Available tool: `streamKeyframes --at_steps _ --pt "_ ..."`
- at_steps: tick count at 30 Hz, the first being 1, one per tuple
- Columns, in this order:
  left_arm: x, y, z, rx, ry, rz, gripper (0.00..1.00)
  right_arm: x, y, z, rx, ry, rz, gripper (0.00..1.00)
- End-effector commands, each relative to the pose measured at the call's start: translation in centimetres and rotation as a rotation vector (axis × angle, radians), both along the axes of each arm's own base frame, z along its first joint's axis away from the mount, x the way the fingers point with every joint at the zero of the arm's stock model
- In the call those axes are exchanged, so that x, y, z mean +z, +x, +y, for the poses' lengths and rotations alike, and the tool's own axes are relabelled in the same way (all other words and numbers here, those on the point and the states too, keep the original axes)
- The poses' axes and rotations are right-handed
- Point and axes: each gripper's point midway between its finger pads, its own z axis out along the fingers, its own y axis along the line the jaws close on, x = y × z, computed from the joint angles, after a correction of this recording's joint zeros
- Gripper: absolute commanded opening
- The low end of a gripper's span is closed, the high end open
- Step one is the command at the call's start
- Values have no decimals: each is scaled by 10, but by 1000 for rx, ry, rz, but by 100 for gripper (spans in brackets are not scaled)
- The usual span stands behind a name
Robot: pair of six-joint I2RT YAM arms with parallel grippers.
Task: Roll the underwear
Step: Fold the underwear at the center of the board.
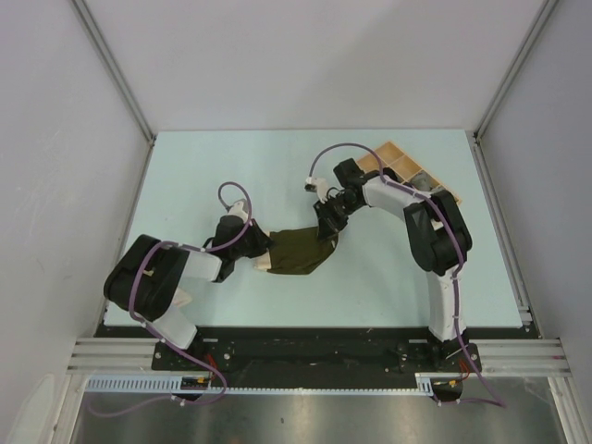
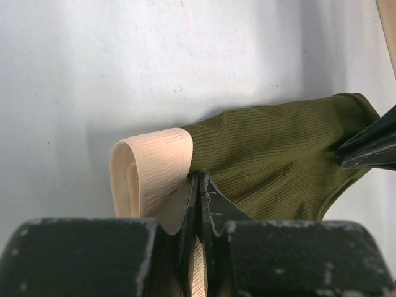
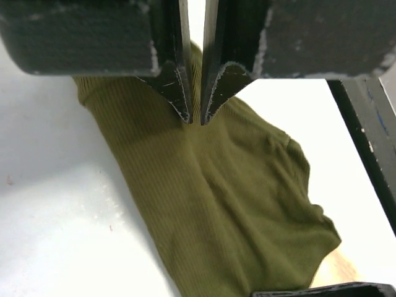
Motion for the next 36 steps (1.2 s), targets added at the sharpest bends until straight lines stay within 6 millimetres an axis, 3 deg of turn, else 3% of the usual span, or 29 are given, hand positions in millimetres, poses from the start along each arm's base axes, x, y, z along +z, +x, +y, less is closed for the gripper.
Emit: streamKeyframes --at_steps 1,12,16,19,20,24,27,32,35,36 --pt "-7 7 11 34 43 6 10 17 1 -12 -1 -10 -40 14" --pt "13 12 9 19 9 -37 20 -30 0 -36 -42 -131 39 15" --pt "37 15 -2 -33 -35 -88 30 -10 -2 -25 -8 -70 9 18" --pt "63 16 -7 -67 -56 -146 42 20 2 -17 16 3 -47 22" --pt "83 17 -8 -74 -68 -193 47 30 5 -15 22 24 -64 23" --pt "116 12 -2 -81 -44 -262 55 60 3 -8 40 83 -92 27" --pt "140 8 10 -70 6 -332 58 65 6 -13 23 64 -111 34" --pt "129 -15 31 -81 117 -285 67 61 7 -26 32 14 -164 37" --pt "119 -32 35 -93 135 -261 67 71 -28 -15 233 71 -255 42" --pt "120 -34 37 -82 141 -271 67 73 -43 0 375 107 -343 47"
